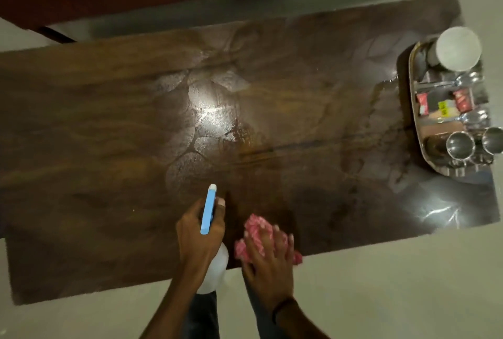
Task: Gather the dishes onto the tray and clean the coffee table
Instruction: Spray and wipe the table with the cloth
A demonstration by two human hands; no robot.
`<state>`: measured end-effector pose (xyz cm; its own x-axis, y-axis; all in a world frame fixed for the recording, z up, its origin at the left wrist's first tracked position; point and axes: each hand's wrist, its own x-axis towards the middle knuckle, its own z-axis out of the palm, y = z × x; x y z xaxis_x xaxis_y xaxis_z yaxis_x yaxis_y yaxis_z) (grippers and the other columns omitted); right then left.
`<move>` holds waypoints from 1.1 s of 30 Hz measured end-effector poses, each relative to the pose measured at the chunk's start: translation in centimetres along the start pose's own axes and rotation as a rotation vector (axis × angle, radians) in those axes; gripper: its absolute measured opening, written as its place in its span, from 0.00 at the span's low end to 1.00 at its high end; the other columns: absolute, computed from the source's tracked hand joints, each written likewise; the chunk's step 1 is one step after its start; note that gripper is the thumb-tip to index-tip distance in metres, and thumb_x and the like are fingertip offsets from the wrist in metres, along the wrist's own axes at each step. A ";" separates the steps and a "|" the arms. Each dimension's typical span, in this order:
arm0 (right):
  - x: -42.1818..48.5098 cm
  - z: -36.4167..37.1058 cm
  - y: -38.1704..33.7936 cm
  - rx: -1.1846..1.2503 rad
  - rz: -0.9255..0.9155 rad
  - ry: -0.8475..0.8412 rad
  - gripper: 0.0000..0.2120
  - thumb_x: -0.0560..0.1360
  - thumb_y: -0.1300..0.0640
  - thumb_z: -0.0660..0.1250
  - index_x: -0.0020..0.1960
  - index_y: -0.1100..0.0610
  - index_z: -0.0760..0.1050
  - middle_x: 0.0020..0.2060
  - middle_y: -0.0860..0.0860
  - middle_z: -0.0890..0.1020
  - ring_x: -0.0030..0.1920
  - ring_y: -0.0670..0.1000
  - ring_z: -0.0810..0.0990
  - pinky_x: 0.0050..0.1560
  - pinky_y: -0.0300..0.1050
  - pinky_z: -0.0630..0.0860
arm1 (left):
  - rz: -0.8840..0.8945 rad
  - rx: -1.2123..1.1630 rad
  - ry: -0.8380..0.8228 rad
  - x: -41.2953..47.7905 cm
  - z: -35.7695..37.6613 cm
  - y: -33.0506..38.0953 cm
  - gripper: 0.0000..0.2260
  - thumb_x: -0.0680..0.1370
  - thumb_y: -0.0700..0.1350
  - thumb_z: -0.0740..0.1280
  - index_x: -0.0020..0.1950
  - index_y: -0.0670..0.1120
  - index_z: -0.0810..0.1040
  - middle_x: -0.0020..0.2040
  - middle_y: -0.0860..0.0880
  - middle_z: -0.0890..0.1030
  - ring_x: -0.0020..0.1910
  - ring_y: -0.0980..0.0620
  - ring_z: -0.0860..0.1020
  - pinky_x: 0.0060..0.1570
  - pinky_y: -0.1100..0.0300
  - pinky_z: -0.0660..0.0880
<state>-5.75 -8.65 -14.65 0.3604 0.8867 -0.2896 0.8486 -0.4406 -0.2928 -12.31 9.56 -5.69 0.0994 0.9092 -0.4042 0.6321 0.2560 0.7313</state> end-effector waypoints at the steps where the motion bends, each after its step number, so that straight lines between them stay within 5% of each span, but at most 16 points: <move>1: 0.1 -0.2 0.7 0.010 -0.025 -0.006 0.29 0.77 0.37 0.63 0.76 0.42 0.63 0.78 0.51 0.55 0.74 0.63 0.66 0.71 0.70 0.59 | 0.003 -0.007 0.001 0.3 0.1 0.5 0.11 0.76 0.49 0.70 0.36 0.52 0.74 0.28 0.47 0.78 0.30 0.50 0.79 0.26 0.66 0.75; 3: 5.6 -1.2 1.2 0.010 -0.044 0.068 0.32 0.75 0.38 0.67 0.75 0.45 0.63 0.75 0.56 0.63 0.72 0.64 0.68 0.71 0.71 0.61 | 0.002 -0.015 -0.007 1.0 0.6 1.0 0.10 0.77 0.49 0.70 0.36 0.52 0.74 0.28 0.47 0.77 0.28 0.49 0.78 0.26 0.64 0.75; 7: 20.6 -4.2 1.2 -0.043 0.022 0.137 0.26 0.79 0.37 0.58 0.75 0.44 0.67 0.76 0.56 0.65 0.76 0.63 0.60 0.75 0.70 0.51 | -0.011 -0.011 0.022 2.1 1.0 1.7 0.12 0.77 0.48 0.71 0.36 0.55 0.72 0.31 0.46 0.78 0.27 0.48 0.78 0.30 0.62 0.77; 14: 9.1 -2.9 1.8 -0.026 0.011 -0.030 0.29 0.79 0.34 0.57 0.78 0.40 0.59 0.80 0.52 0.52 0.79 0.62 0.53 0.71 0.73 0.56 | -0.008 -0.064 0.020 4.4 0.1 2.8 0.11 0.76 0.52 0.68 0.35 0.54 0.73 0.27 0.45 0.78 0.25 0.46 0.77 0.30 0.44 0.79; 21: 33.2 -6.6 -2.2 -0.063 0.058 0.227 0.25 0.78 0.36 0.59 0.73 0.42 0.68 0.75 0.54 0.67 0.75 0.63 0.62 0.71 0.72 0.56 | 0.091 -0.068 0.051 10.0 -0.2 2.6 0.13 0.77 0.54 0.68 0.36 0.49 0.75 0.27 0.48 0.77 0.25 0.48 0.77 0.29 0.45 0.78; 28: 20.6 -3.4 -1.7 -0.014 0.030 0.155 0.25 0.78 0.37 0.60 0.73 0.42 0.69 0.77 0.54 0.64 0.77 0.64 0.60 0.72 0.73 0.54 | 0.128 -0.109 0.073 14.7 -1.6 6.7 0.11 0.79 0.48 0.69 0.38 0.47 0.76 0.29 0.43 0.77 0.26 0.42 0.78 0.30 0.43 0.77; 33: 33.7 -6.3 -2.6 -0.054 -0.019 0.225 0.25 0.79 0.37 0.57 0.73 0.43 0.69 0.76 0.55 0.66 0.75 0.63 0.62 0.71 0.73 0.57 | 0.181 -0.101 0.076 17.1 -1.3 6.9 0.09 0.79 0.49 0.69 0.40 0.49 0.75 0.28 0.44 0.77 0.25 0.42 0.77 0.28 0.43 0.76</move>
<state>6.63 23.29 -17.93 0.4163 0.9063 -0.0726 0.8735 -0.4208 -0.2449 -7.27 27.30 -6.78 0.1435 0.9646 -0.2212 0.5283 0.1144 0.8413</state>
